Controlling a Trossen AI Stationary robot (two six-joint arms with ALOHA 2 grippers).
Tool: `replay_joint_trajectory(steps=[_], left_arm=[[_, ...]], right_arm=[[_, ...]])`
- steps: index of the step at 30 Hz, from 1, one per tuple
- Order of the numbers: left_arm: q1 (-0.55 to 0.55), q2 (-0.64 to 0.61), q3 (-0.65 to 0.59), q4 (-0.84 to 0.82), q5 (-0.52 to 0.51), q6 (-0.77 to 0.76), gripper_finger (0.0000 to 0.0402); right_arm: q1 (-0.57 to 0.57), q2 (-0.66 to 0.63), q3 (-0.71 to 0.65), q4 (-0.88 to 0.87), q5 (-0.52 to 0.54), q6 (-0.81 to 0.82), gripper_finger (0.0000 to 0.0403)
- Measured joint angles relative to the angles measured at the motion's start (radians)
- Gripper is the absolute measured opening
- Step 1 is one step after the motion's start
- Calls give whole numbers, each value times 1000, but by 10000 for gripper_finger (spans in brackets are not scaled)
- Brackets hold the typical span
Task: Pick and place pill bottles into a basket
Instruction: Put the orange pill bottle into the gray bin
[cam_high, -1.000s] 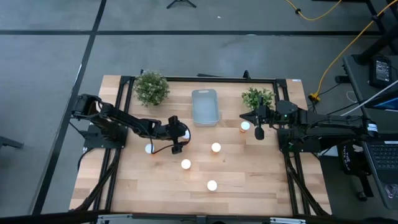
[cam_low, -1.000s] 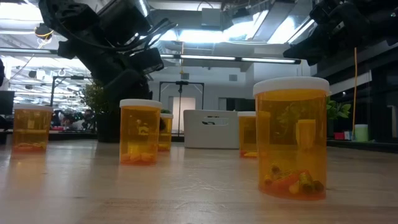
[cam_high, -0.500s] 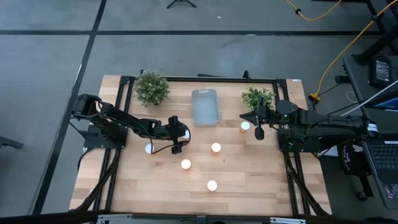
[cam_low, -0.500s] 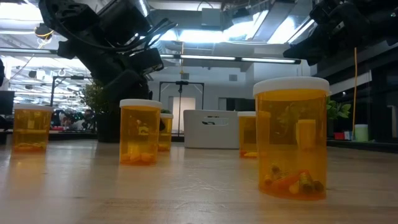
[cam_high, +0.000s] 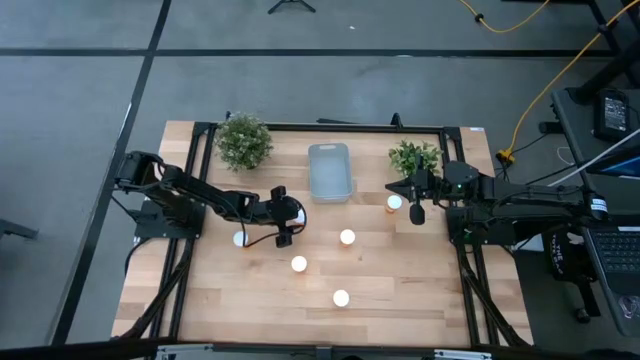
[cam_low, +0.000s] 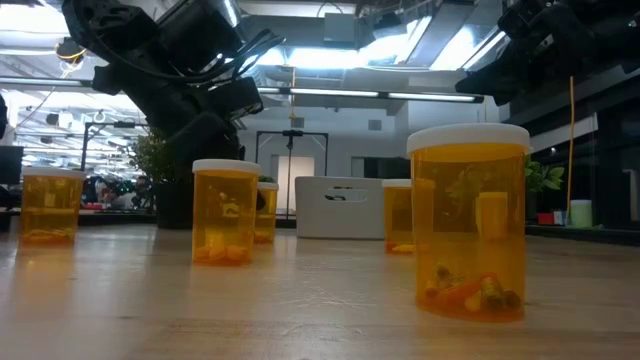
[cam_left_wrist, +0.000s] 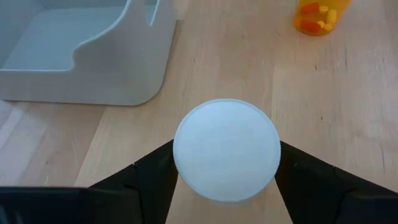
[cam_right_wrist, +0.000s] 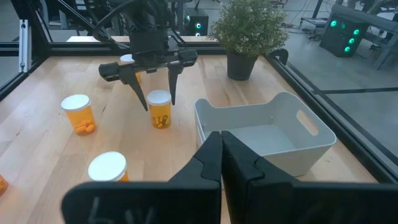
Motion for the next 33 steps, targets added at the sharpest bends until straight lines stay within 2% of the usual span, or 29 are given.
replay_joint_trajectory(steps=[11,21,29,33], left_arm=[[0,0,0,0,0,12,207],[0,-5,12,-22,19,13,204],[1,-114,86,-208,34,23,204],[12,-200,97,-234,44,78,204]], right_arm=[[0,0,0,0,0,0,3],[0,0,0,0,0,0,3],[0,0,0,4,0,0,3],[0,0,0,3,0,0,3]])
